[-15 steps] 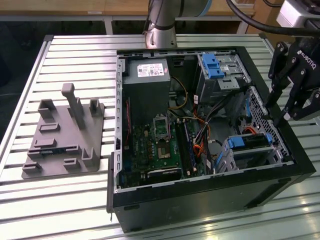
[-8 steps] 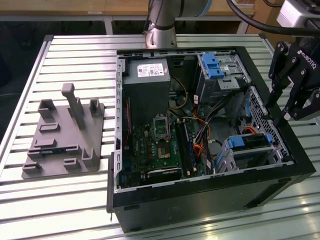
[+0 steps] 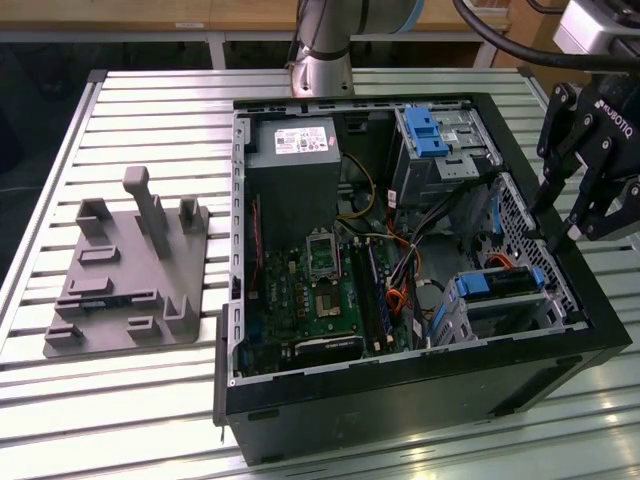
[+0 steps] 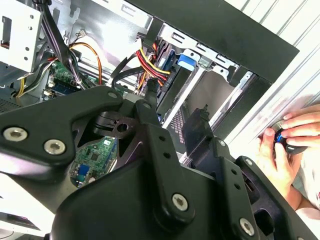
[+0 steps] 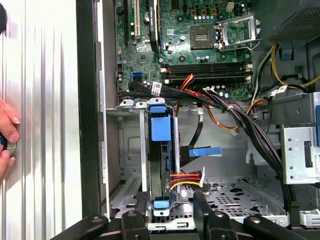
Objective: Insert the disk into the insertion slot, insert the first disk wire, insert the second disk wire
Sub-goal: 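Insert the second disk wire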
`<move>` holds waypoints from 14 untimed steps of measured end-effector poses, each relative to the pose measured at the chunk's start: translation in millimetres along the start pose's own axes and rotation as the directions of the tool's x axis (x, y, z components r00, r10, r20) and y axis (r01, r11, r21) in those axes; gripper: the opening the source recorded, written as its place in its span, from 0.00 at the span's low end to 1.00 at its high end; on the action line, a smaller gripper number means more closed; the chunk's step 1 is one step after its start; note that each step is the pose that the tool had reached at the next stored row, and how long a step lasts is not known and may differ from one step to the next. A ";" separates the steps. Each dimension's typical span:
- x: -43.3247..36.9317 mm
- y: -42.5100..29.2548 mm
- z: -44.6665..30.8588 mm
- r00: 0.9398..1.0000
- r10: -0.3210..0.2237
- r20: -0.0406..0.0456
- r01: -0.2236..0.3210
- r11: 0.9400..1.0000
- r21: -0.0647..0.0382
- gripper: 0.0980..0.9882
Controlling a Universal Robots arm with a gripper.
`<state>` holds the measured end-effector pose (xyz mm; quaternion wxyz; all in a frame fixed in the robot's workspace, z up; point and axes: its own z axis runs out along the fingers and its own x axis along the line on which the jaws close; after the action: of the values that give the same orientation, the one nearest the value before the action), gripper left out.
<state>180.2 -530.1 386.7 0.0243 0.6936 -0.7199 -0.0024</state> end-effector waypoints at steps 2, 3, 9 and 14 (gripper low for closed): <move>-5.9 0.2 0.1 1.000 0.000 -0.006 0.000 1.000 0.000 0.43; -9.9 0.3 -0.2 1.000 0.000 -0.013 0.000 1.000 0.001 0.43; -34.3 1.2 -0.4 0.997 0.003 -0.071 -0.003 1.000 0.003 0.43; -48.4 1.8 0.1 0.987 0.006 -0.158 -0.006 1.000 0.005 0.43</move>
<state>180.2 -481.7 385.2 0.0797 0.6895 -0.7178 0.0545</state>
